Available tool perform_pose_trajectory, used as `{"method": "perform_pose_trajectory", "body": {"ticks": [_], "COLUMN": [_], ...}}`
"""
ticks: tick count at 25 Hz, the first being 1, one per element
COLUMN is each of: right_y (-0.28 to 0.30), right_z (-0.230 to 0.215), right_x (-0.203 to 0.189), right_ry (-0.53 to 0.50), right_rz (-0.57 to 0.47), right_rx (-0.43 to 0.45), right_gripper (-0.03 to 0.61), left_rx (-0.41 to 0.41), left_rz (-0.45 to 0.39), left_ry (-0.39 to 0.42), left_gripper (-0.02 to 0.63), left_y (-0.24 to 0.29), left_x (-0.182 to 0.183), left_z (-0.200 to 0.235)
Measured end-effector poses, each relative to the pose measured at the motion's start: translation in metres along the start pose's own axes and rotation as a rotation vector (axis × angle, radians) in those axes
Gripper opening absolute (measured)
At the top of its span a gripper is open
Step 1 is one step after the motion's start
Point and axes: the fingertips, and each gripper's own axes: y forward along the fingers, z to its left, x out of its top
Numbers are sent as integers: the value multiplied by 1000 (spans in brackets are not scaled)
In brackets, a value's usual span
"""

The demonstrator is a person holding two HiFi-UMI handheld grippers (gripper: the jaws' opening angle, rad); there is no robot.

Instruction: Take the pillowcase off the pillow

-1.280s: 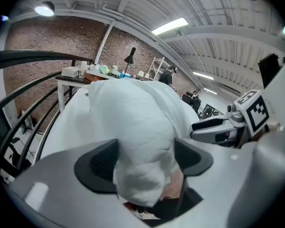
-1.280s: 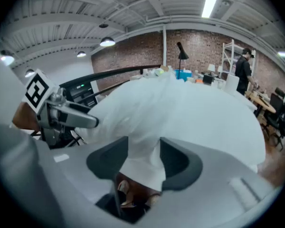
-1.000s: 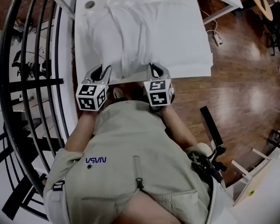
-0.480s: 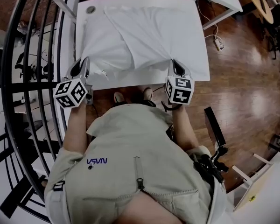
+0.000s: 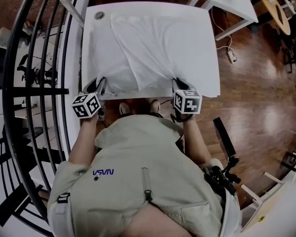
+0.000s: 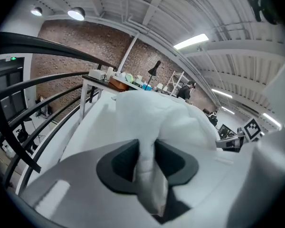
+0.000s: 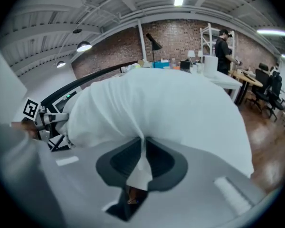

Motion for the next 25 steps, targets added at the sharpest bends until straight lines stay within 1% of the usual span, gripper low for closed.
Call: {"method": "perform_pose_trajectory", "body": {"ticks": [3, 5, 7, 9, 10, 12, 15, 17, 20, 22, 24, 25], "right_y": [-19, -36, -49, -60, -66, -72, -65, -60, -42, -19, 8, 23], "right_z": [11, 22, 32, 45, 52, 62, 73, 80, 86, 92, 100, 104], "right_x": [14, 26, 43, 70, 86, 116, 156, 185, 225, 246, 261, 265], "right_ry": [-34, -54, -72, -92, -103, -134, -188, -217, -285, -320, -347, -361], "right_rz": [1, -7, -57, -153, -210, -309, -392, -435, -454, -434, -400, -375], "right_rx": [48, 79, 108, 145, 161, 174, 197, 224, 215, 204, 199, 193], "right_gripper": [73, 78, 78, 78, 78, 78, 79, 98, 98, 98, 100, 119], "left_rx": [-41, -67, -87, -92, -82, -45, -8, 2, 23, 25, 12, 2], "left_rz": [-13, -37, -74, -110, -123, -133, -123, -103, -83, -74, -47, -23], "left_ry": [2, 14, 34, 50, 62, 103, 145, 162, 190, 193, 178, 166], "left_gripper": [198, 256, 292, 302, 302, 276, 273, 273, 288, 307, 324, 336], "left_y": [-14, -27, -37, -41, -40, -32, -9, 8, 35, 52, 70, 80], "left_x": [16, 30, 47, 66, 75, 92, 119, 135, 157, 168, 169, 166], "left_z": [-12, -25, -37, -44, -44, -38, -25, -19, -13, -11, -9, -8]}}
